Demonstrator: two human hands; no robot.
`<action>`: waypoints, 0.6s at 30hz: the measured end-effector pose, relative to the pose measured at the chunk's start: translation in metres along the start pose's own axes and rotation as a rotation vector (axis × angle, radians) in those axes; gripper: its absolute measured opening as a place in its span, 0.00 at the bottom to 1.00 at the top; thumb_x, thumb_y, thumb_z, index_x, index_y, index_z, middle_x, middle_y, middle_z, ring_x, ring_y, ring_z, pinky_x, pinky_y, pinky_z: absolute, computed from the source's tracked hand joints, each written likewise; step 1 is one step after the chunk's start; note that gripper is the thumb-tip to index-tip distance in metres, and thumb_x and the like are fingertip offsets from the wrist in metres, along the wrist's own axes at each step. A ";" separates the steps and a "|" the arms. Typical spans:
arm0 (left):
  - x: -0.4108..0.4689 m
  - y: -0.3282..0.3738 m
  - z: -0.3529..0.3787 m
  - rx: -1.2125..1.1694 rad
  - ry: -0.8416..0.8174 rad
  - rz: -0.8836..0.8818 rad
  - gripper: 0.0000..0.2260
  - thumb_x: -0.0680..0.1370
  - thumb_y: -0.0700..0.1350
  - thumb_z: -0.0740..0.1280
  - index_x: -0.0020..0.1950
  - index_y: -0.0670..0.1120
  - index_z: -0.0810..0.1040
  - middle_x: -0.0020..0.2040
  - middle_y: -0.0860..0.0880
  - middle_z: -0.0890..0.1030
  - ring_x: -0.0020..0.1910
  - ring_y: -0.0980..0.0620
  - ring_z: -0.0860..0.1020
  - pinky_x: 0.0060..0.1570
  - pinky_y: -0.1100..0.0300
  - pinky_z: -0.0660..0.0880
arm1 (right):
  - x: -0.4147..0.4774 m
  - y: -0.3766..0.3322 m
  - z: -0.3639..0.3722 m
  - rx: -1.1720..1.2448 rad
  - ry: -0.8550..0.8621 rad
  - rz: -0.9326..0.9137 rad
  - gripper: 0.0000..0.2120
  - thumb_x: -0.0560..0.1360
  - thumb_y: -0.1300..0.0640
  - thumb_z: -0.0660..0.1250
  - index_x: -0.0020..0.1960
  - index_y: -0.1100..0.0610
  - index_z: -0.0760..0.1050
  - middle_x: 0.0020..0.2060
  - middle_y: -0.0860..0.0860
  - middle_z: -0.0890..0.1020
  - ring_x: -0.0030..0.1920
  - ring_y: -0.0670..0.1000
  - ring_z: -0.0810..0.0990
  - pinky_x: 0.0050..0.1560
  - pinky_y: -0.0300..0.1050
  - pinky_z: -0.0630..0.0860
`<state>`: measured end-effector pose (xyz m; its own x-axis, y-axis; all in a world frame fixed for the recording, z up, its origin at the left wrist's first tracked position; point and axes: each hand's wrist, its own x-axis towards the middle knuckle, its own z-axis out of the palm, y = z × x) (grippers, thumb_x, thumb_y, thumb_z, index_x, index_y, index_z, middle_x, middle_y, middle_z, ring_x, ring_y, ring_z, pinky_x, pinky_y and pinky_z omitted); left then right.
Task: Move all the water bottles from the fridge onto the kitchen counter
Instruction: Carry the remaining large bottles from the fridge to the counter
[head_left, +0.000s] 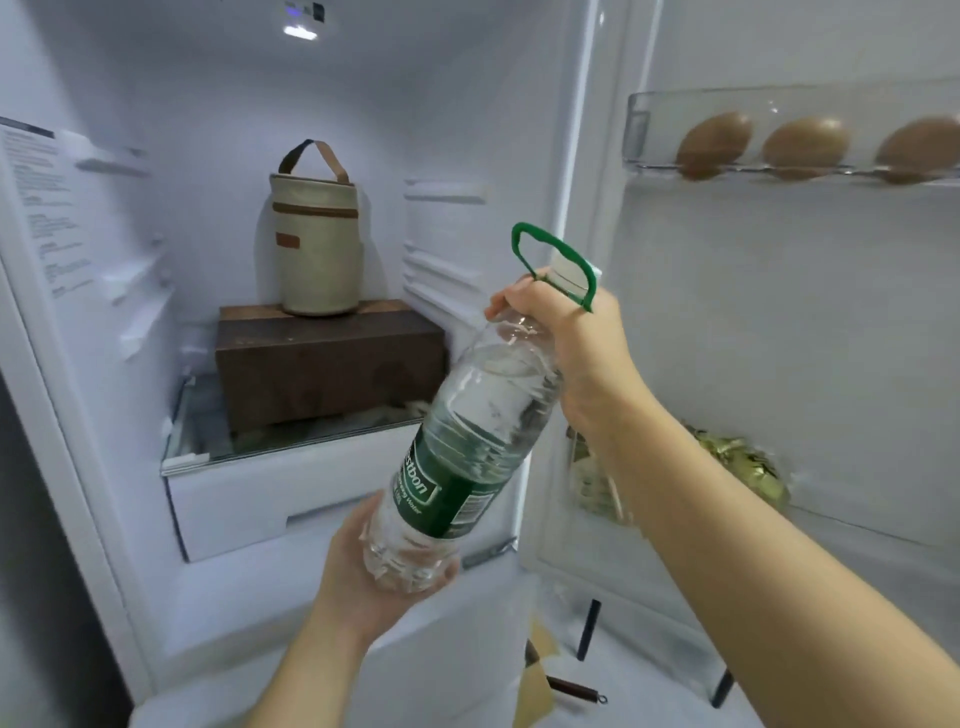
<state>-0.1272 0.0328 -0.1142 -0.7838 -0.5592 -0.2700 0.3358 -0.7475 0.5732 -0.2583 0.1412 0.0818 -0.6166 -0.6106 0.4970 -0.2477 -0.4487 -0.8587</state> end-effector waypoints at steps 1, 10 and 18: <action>-0.006 -0.011 0.002 -0.027 -0.010 -0.016 0.08 0.72 0.39 0.66 0.41 0.42 0.85 0.51 0.37 0.83 0.41 0.36 0.82 0.47 0.41 0.76 | -0.007 -0.003 -0.008 -0.047 -0.011 0.015 0.07 0.64 0.58 0.71 0.40 0.61 0.80 0.38 0.61 0.82 0.42 0.55 0.82 0.48 0.53 0.80; -0.039 -0.060 0.018 -0.038 0.026 -0.190 0.15 0.75 0.43 0.63 0.61 0.40 0.76 0.57 0.35 0.80 0.51 0.38 0.80 0.48 0.45 0.76 | -0.051 -0.007 -0.062 -0.120 0.026 0.011 0.05 0.76 0.57 0.68 0.46 0.58 0.81 0.45 0.54 0.87 0.51 0.54 0.85 0.55 0.51 0.80; -0.021 -0.052 0.014 0.057 -0.129 -0.119 0.20 0.77 0.47 0.56 0.64 0.41 0.76 0.61 0.36 0.79 0.59 0.36 0.76 0.64 0.38 0.68 | -0.070 0.000 -0.097 0.015 0.301 -0.034 0.09 0.74 0.61 0.66 0.36 0.60 0.80 0.34 0.54 0.84 0.41 0.54 0.84 0.46 0.48 0.80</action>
<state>-0.1359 0.0883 -0.1278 -0.8780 -0.4144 -0.2396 0.2091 -0.7823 0.5867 -0.2880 0.2474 0.0352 -0.8024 -0.3751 0.4642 -0.2623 -0.4770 -0.8388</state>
